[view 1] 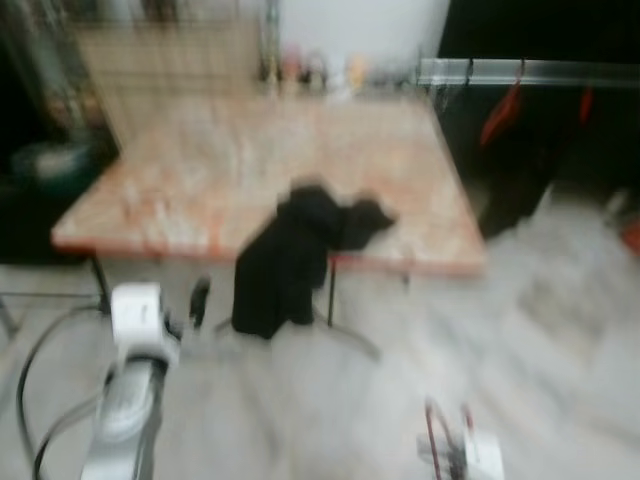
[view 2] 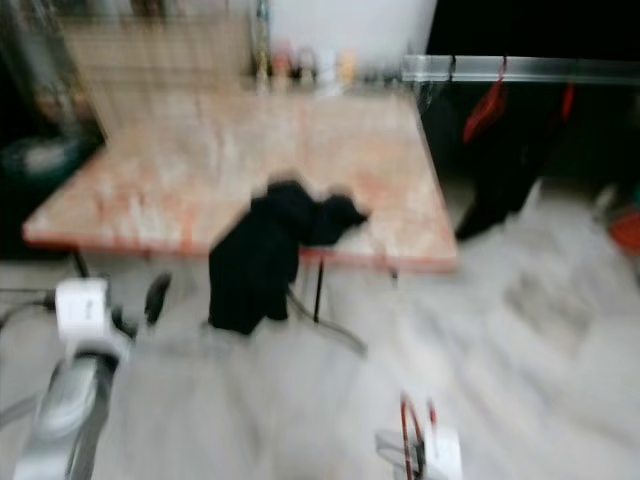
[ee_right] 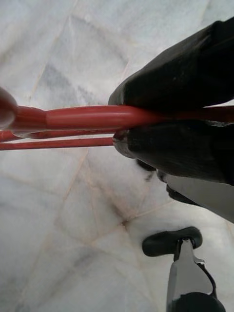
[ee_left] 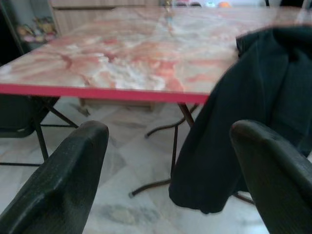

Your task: Hang hanger

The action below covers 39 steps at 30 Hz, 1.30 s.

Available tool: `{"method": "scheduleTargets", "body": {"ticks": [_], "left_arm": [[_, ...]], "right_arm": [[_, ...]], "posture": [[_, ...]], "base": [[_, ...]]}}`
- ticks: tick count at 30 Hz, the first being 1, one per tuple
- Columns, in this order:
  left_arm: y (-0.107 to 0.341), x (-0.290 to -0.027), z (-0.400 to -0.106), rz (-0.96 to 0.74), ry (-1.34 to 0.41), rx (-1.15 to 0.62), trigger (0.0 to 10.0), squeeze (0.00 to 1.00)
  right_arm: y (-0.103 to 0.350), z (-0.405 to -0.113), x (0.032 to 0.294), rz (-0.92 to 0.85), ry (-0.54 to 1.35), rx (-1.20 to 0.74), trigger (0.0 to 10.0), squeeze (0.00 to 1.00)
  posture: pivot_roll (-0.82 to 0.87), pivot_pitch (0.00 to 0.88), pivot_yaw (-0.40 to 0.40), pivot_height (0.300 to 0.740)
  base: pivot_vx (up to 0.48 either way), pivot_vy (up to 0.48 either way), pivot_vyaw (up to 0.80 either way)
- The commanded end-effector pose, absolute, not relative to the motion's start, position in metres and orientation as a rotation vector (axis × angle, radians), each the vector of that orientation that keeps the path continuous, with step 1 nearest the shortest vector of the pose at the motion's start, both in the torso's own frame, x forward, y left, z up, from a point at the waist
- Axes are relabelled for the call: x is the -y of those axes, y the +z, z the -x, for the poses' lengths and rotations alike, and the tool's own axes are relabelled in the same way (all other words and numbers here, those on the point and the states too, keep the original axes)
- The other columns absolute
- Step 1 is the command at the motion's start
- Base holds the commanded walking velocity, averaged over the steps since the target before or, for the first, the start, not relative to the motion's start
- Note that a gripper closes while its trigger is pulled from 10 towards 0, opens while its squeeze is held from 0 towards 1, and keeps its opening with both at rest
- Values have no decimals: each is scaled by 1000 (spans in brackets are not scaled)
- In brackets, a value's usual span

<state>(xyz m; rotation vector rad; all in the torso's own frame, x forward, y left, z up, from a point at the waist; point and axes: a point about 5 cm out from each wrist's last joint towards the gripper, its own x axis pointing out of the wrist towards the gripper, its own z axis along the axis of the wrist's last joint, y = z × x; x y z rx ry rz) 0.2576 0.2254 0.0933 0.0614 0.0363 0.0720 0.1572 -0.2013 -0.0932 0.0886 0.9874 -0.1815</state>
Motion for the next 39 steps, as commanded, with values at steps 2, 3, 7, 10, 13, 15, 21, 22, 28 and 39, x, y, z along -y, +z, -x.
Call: {"method": "scheduleTargets", "body": {"ticks": [2, 3, 7, 10, 13, 15, 21, 22, 28, 39], "left_arm": [[84, -223, -259, -86, 61, -87, 10000, 0], [69, -231, -258, -104, 89, -159, 10000, 0], [38, -250, -254, -69, 146, -299, 10000, 0], [14, -257, -249, -36, 152, -409, 10000, 0], [-4, -258, -243, -19, 142, -505, 10000, 0], [-19, -257, -235, -22, 139, -589, 10000, 0], [-58, -248, -197, -69, 132, -839, 10000, 0], [-67, -244, -185, -69, 125, -893, 10000, 0], [-73, -241, -179, -69, 116, -920, 10000, 0], [-77, -245, -170, -56, 150, -951, 10000, 0]], "right_arm": [[-90, -163, 206, -83, -189, -968, 10000, 0], [-90, -163, 205, -84, -187, -969, 10000, 0], [-90, -164, 204, -86, -186, -969, 10000, 0], [-90, -164, 203, -85, -184, -970, 10000, 0], [-90, -164, 203, -87, -186, -969, 10000, 0], [-90, -165, 203, -89, -189, -968, 10000, 0], [-90, -165, 203, -87, -185, -972, 10000, 0], [-90, -165, 203, -88, -186, -973, 10000, 0], [-90, -163, 204, -85, -193, -980, 10000, 0], [-91, -162, 206, -66, -175, -993, 10000, 0]], "posture": [[162, 0, -23, 740], [163, 0, -22, 740], [170, 0, -25, 740], [166, 0, -26, 740], [157, 0, -22, 740], [157, 0, -22, 740], [143, 0, -20, 740], [126, 0, -16, 740], [132, 0, -26, 740], [116, 0, -27, 740]], "base": [[0, 0, 0], [0, 0, 0], [0, 0, 0], [0, 0, 0], [0, 0, 0], [0, 0, 0], [0, 0, 0], [0, 0, 0], [0, 0, 0], [0, 0, 0]]}}
